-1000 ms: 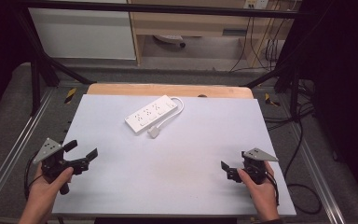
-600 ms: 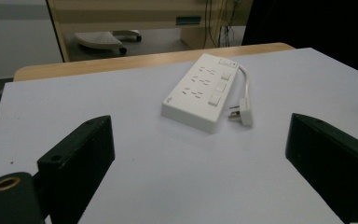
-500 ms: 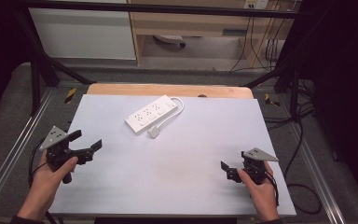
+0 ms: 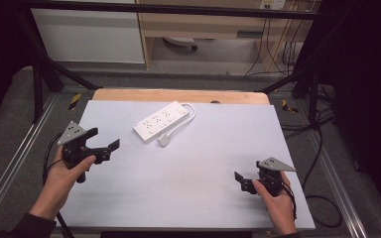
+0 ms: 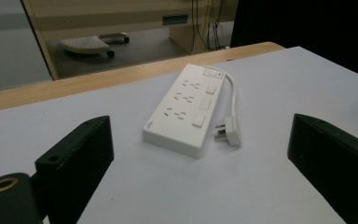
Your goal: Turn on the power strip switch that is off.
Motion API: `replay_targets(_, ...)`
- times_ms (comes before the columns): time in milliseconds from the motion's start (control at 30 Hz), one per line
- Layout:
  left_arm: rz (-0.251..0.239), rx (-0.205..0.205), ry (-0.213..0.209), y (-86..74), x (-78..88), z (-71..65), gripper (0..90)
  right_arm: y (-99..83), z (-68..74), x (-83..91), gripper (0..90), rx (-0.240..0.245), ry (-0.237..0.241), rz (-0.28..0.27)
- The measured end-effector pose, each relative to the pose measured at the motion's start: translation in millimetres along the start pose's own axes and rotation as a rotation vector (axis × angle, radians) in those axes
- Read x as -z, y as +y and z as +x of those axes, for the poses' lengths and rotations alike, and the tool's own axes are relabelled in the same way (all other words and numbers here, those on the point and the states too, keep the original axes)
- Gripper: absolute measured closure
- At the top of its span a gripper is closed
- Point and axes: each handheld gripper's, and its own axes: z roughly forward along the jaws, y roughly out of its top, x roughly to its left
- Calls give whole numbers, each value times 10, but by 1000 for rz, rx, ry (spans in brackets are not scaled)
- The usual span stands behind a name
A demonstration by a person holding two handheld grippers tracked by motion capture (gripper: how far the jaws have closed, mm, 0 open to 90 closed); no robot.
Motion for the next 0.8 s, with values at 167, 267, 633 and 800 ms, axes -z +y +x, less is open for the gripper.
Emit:
replay_targets(167,16,15,-12,86,-98,8,76,-1,-6,-2,42,-2,4,0)
replay_targets(267,20,0,-11,138,-157,-4,77,-1,-4,-3,42,-3,4,-2)
replay_targets(633,31,-17,-21,283,-372,-29,77,5,4,-5,45,5,7,-4)
replay_targets(800,35,-26,-20,334,-462,-41,78,6,9,1,46,2,6,-5)
